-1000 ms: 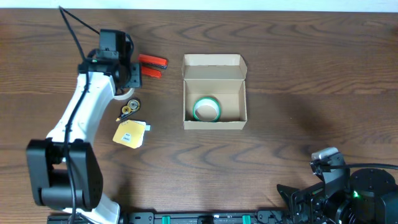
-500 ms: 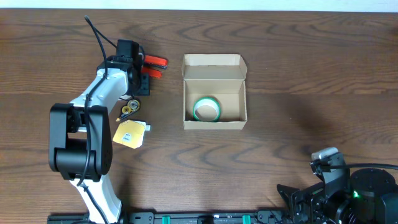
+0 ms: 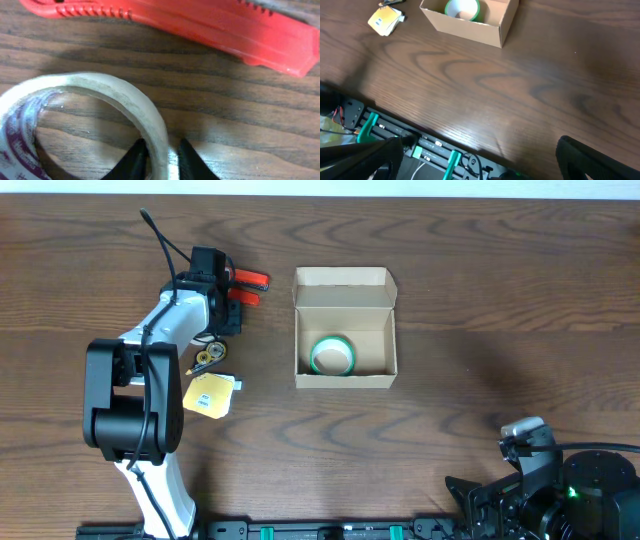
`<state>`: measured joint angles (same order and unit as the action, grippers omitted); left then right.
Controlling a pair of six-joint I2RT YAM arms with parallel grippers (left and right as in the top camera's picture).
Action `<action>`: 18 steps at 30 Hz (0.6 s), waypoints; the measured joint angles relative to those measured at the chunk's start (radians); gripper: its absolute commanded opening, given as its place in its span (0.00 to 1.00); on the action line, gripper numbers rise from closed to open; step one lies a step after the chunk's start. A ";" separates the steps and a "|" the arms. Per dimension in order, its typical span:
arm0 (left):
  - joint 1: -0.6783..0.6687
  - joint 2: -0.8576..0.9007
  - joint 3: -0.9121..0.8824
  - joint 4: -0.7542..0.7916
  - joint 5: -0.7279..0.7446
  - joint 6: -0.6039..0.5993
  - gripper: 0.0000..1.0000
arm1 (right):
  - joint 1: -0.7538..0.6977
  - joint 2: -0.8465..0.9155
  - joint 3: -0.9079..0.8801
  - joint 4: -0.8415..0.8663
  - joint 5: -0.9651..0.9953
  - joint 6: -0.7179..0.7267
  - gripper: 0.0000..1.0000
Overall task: Pack container
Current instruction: 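Move the left gripper back and grasp the white masking tape roll, then place the white tape roll inside the green tape in the box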
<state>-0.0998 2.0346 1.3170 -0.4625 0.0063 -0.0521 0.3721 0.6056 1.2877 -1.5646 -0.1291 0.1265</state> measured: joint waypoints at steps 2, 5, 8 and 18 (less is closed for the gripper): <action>0.001 0.000 0.000 0.000 0.001 0.000 0.08 | 0.000 0.000 0.000 0.000 0.000 0.000 0.99; 0.005 0.000 0.000 -0.001 0.001 0.000 0.06 | 0.000 0.000 0.000 0.000 0.000 0.000 0.99; 0.008 0.001 0.017 -0.045 -0.019 0.000 0.06 | 0.000 0.000 0.000 0.000 0.000 0.000 0.99; -0.027 -0.017 0.377 -0.353 -0.072 0.032 0.06 | 0.000 0.000 0.000 0.000 0.000 0.000 0.99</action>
<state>-0.1268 2.0174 1.6939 -0.8158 -0.0662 -0.0204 0.3721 0.6056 1.2873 -1.5646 -0.1291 0.1265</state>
